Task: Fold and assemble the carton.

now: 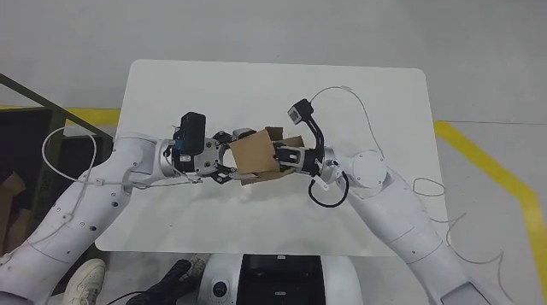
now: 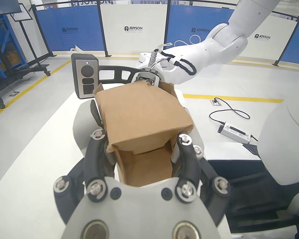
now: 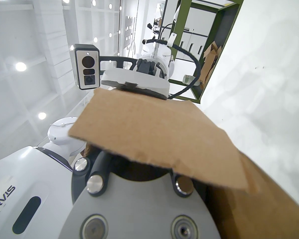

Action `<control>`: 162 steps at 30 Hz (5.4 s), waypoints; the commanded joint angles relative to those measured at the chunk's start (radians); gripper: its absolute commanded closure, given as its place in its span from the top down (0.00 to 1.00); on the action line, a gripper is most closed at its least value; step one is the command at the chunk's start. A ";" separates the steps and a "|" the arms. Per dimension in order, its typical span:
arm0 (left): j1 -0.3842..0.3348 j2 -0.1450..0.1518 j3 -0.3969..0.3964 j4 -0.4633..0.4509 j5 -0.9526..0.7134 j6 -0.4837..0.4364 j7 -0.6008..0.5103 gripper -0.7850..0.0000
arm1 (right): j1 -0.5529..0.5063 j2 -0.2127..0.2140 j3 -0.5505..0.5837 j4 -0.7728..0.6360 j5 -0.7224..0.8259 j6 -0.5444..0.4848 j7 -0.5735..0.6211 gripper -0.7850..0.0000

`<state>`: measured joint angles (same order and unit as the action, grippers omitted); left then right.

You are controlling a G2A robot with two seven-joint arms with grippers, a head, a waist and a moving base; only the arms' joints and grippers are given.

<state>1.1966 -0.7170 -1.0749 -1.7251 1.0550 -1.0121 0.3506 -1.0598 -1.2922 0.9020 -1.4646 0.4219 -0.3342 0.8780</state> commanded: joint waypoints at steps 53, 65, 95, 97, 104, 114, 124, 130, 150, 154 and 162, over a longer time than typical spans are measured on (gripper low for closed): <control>0.110 0.008 -0.397 0.180 -0.087 0.111 -0.058 1.00 | -0.424 0.092 0.506 -0.420 -0.977 0.401 -0.840 0.00; 0.023 -0.016 -0.348 0.235 -0.096 0.098 -0.070 1.00 | -0.415 0.083 0.500 -0.411 -0.980 0.390 -0.848 0.00; 0.166 -0.036 -0.412 0.174 -0.074 0.076 -0.074 1.00 | -0.284 0.070 0.163 -0.260 -1.115 0.139 -0.355 1.00; 0.166 -0.038 -0.413 0.169 -0.078 0.077 -0.081 1.00 | -0.284 0.073 0.160 -0.266 -1.139 0.112 -0.349 1.00; 0.160 -0.045 -0.404 0.155 -0.092 0.087 -0.114 1.00 | -0.266 0.076 0.131 -0.252 -1.260 0.036 -0.371 1.00; 0.144 -0.057 -0.396 0.134 -0.120 0.102 -0.151 1.00 | -0.233 0.072 0.110 -0.206 -1.233 -0.019 -0.368 1.00; 0.152 -0.065 -0.398 0.113 -0.146 0.093 -0.171 1.00 | -0.170 0.077 0.060 -0.167 -1.347 -0.232 -0.336 1.00; 0.156 -0.067 -0.411 0.118 -0.080 0.060 -0.162 1.00 | -0.069 0.067 0.027 -0.004 -1.391 -0.376 -0.445 1.00; 0.178 -0.065 -0.438 0.124 -0.001 0.000 -0.119 1.00 | 0.080 0.034 -0.081 0.205 -1.490 -0.488 -0.543 0.00; 0.178 -0.065 -0.438 0.124 -0.001 0.000 -0.119 1.00 | 0.074 0.038 -0.076 0.207 -1.491 -0.497 -0.553 0.00; 0.178 -0.065 -0.438 0.124 -0.001 0.000 -0.119 1.00 | 0.028 0.051 -0.051 0.166 -1.475 -0.504 -0.569 0.00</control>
<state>1.3746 -0.7816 -1.5130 -1.6007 1.0538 -1.0123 0.2318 -1.0257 -1.2425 0.8491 -1.2920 -1.0552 -0.8396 0.3109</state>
